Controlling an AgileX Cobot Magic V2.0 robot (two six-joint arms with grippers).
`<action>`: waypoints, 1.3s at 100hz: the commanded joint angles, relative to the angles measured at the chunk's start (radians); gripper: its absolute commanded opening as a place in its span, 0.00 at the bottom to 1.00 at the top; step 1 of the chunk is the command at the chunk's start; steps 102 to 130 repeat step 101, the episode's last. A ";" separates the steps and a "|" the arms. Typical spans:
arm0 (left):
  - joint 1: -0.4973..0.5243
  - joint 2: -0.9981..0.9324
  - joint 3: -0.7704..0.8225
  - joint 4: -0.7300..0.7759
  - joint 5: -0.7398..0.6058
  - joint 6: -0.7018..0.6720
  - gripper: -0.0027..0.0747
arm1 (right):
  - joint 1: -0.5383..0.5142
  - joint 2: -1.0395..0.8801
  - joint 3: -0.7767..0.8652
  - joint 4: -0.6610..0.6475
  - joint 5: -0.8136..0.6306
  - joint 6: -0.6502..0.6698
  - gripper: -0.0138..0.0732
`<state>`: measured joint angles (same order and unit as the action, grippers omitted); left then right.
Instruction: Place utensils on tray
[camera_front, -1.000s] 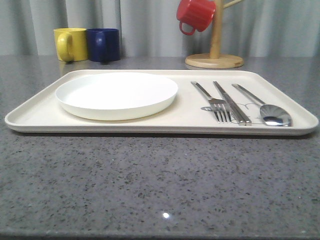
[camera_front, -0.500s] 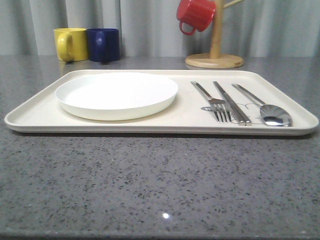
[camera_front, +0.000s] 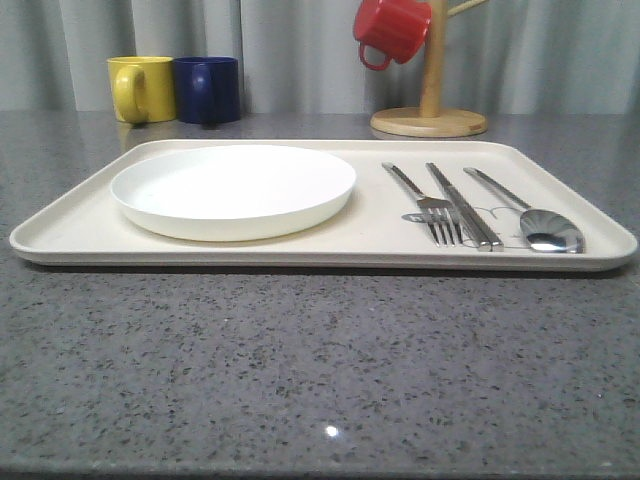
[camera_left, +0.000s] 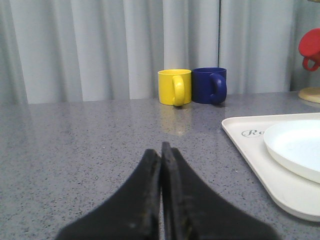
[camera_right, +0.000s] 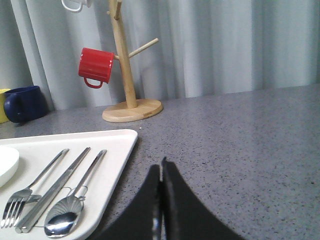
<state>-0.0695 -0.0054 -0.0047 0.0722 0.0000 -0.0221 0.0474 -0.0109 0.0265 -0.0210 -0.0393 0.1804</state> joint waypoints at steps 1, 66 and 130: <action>0.003 -0.033 0.027 0.003 -0.096 -0.026 0.01 | -0.005 -0.021 -0.017 -0.002 -0.086 -0.010 0.08; 0.003 -0.033 0.043 0.001 -0.107 -0.031 0.01 | -0.005 -0.021 -0.017 -0.002 -0.086 -0.010 0.08; 0.003 -0.033 0.043 0.001 -0.107 -0.031 0.01 | -0.005 -0.021 -0.017 -0.002 -0.086 -0.010 0.08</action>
